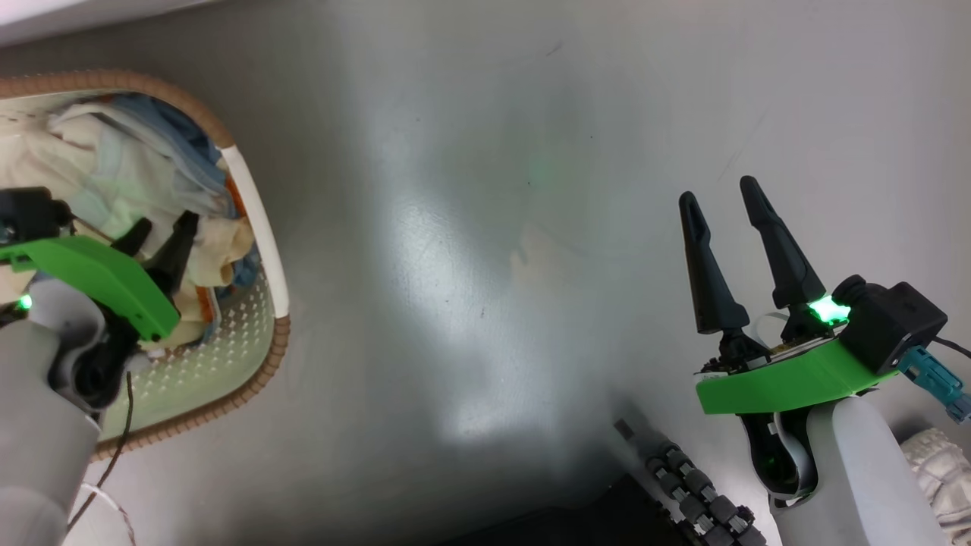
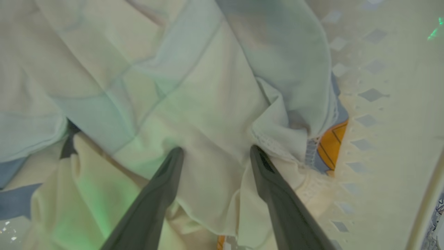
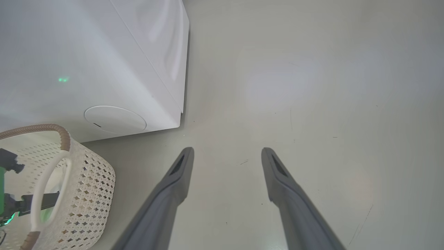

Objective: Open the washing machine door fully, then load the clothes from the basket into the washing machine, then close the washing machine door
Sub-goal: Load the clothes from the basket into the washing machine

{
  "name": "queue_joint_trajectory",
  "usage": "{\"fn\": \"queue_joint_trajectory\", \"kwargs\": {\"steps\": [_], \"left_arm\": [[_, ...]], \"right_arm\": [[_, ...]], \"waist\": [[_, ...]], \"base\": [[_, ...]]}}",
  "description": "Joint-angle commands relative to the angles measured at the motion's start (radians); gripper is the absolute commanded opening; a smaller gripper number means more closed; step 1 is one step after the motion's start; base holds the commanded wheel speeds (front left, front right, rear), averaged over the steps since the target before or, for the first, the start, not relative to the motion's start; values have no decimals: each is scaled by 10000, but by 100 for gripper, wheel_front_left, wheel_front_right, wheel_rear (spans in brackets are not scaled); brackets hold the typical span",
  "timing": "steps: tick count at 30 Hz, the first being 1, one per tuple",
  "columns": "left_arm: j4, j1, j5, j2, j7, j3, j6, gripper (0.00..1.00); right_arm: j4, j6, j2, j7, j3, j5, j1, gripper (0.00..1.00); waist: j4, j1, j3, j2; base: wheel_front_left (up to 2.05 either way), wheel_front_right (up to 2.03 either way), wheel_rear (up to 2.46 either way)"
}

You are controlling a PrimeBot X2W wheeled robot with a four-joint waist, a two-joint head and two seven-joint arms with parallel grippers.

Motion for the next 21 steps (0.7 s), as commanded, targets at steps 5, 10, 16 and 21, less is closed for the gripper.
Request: {"fn": "queue_joint_trajectory", "kwargs": {"steps": [5,10,16,21], "left_arm": [[569,-392,-179,424,468,-73,-27,100],[1214,-857,-105,164,604,-266,-27,100],[1924,-1312,-23,-195,597,-430,-27,100],[2574,-1606,93,-457,380,-526,-27,100]], "right_arm": [[-213,16,1,-49,282,153,287,100],[-242,16,1,-49,181,117,418,100],[-333,16,1,-49,80,52,618,100],[-423,16,1,-49,-16,-27,782,100]], "waist": [[-163,0,137,-1],[-188,0,175,-1],[-128,0,239,-1],[-62,0,307,-1]], "base": [[0,0,0],[0,0,0],[0,0,0],[0,0,0]]}}
